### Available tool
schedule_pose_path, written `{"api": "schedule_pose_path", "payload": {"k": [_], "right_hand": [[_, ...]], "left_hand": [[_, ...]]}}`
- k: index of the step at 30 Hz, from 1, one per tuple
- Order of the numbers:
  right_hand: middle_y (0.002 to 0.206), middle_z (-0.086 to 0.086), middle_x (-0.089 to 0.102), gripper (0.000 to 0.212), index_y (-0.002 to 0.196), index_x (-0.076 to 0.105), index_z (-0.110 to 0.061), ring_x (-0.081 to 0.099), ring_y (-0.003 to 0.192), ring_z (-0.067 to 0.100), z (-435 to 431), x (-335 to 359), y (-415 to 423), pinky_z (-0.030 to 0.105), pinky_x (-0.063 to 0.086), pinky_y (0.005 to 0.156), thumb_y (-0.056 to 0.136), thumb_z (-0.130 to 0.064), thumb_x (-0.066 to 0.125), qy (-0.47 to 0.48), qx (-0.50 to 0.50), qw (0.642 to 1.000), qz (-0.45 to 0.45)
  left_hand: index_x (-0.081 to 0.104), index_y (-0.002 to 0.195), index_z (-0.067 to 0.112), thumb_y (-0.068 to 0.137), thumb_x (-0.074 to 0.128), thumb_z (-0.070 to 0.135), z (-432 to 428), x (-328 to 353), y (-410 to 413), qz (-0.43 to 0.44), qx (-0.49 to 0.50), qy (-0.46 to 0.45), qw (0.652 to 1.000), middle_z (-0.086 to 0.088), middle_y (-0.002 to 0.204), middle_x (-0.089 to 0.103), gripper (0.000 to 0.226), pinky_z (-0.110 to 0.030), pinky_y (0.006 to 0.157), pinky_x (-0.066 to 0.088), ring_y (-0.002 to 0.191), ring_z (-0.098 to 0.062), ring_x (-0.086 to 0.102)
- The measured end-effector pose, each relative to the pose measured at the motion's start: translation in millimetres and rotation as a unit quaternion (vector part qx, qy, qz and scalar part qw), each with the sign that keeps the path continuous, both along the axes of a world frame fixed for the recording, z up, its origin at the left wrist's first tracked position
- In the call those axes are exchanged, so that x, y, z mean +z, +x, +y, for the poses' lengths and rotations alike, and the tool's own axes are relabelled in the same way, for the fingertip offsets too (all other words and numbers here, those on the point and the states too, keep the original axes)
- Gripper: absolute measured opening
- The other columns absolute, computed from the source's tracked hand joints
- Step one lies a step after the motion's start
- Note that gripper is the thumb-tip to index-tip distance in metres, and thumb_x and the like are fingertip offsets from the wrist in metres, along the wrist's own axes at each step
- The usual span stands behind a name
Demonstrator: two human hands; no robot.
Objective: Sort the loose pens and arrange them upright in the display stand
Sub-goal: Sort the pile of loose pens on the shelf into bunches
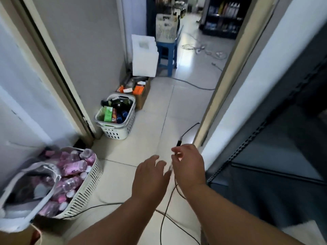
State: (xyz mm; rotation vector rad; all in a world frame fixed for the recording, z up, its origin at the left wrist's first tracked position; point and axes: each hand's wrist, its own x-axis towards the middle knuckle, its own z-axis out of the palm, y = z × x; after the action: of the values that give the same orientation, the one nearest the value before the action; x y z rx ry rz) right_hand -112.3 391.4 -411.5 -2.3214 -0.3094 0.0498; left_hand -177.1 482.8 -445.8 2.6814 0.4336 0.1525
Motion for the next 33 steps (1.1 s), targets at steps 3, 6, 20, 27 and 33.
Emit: {"api": "schedule_pose_path", "payload": {"k": [3,6,20,27,33], "right_hand": [[0.118,-0.009,0.052,0.021,0.111,0.069,-0.020,0.059,0.095,0.006,-7,76,-12,0.011,0.039,0.087,0.094,-0.016,0.058,0.005,0.005,1.000,-0.024],[0.119,-0.010,0.052,0.022,0.112,0.069,-0.021,0.060,0.095,0.006,-28,148,-28,0.013,0.041,0.088,0.094,-0.016,0.057,0.031,0.011,0.998,-0.047],[0.099,-0.008,0.058,0.041,0.122,0.052,-0.032,0.061,0.077,0.005,-254,426,-126,0.010,0.048,0.068,0.088,-0.015,0.066,0.206,0.041,0.964,-0.164],[0.078,-0.014,0.068,0.009,0.091,0.070,-0.026,0.058,0.068,-0.006,-342,468,-114,0.002,0.039,0.060,0.083,-0.029,0.074,0.134,-0.013,0.975,-0.178],[0.065,-0.014,0.066,0.014,0.069,0.067,-0.029,0.058,0.058,-0.002,-369,468,-89,0.008,0.041,0.054,0.079,-0.029,0.078,0.113,-0.041,0.978,-0.168]], "left_hand": [[0.053,0.132,0.028,0.098,0.039,0.042,-7,75,-5,-0.039,-0.003,0.007,0.999,0.002,0.151,0.037,0.039,-0.028,0.111,0.024,0.137,-0.014,0.036],[0.057,0.128,0.029,0.098,0.041,0.039,-27,149,-19,-0.073,-0.003,0.023,0.997,0.003,0.149,0.040,0.035,-0.027,0.109,0.028,0.134,-0.013,0.040],[0.060,0.107,0.027,0.099,0.041,0.036,-228,407,-103,-0.254,-0.038,-0.020,0.966,0.007,0.098,0.066,0.022,-0.035,0.076,0.049,0.090,-0.015,0.061],[0.062,0.117,0.029,0.096,0.052,0.035,-285,467,-73,-0.283,-0.054,0.012,0.957,0.006,0.103,0.058,0.024,-0.034,0.082,0.051,0.095,-0.012,0.056],[0.057,0.128,0.024,0.097,0.046,0.023,-320,482,-18,-0.215,-0.087,-0.254,0.939,0.003,0.117,0.065,0.032,-0.033,0.093,0.050,0.102,-0.013,0.062]]}}
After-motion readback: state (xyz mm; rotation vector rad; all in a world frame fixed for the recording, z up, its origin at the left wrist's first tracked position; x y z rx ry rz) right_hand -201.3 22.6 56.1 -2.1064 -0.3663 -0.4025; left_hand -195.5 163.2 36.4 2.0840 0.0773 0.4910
